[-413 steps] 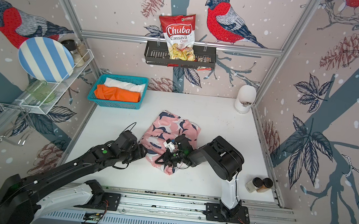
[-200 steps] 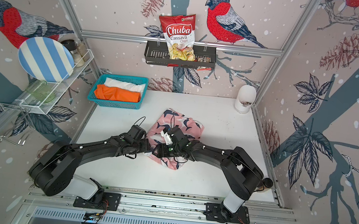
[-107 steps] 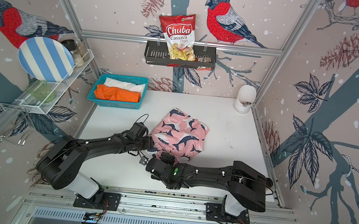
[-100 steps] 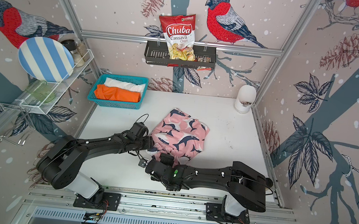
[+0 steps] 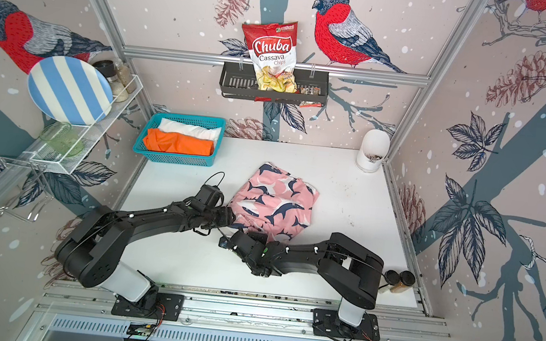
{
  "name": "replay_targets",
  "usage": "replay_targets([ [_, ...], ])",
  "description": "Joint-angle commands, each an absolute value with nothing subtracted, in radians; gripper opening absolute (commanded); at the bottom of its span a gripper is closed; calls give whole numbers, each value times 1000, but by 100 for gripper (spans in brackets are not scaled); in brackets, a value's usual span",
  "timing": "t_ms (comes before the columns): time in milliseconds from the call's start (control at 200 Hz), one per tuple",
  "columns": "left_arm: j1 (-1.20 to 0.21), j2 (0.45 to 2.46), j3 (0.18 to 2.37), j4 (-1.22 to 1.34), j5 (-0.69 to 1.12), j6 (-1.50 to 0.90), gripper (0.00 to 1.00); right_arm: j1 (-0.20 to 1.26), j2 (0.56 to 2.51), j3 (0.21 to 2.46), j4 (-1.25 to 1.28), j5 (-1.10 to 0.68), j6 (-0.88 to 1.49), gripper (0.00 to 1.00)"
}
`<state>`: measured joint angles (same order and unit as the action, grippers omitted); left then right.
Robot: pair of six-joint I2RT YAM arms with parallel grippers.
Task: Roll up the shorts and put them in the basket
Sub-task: Roll the shorts at the center of the board.
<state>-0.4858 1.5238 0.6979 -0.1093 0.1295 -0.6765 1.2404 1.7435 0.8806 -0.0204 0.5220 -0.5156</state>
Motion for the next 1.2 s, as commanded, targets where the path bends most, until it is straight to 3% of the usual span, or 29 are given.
replay_targets([
  [0,-474,1497,703,-298,151,-665,70,1213,1733,938,-81,397,-395,12],
  [70,-471,1438,722,-350,114,-665,71,1188,1718,987,-154,246,-302,0],
  [285,-456,1154,764,-556,0,-672,78,1074,1687,1034,-199,-351,-17,0],
  [490,-453,1048,717,-581,89,-700,79,969,1727,873,154,-697,392,0],
  [750,-487,1101,608,-372,208,-805,77,826,1886,766,439,-816,722,0],
  [910,-489,1156,575,-261,214,-850,80,796,1907,770,357,-784,706,0],
  [1195,-468,1326,576,-175,121,-818,68,773,1849,751,259,-819,610,0],
])
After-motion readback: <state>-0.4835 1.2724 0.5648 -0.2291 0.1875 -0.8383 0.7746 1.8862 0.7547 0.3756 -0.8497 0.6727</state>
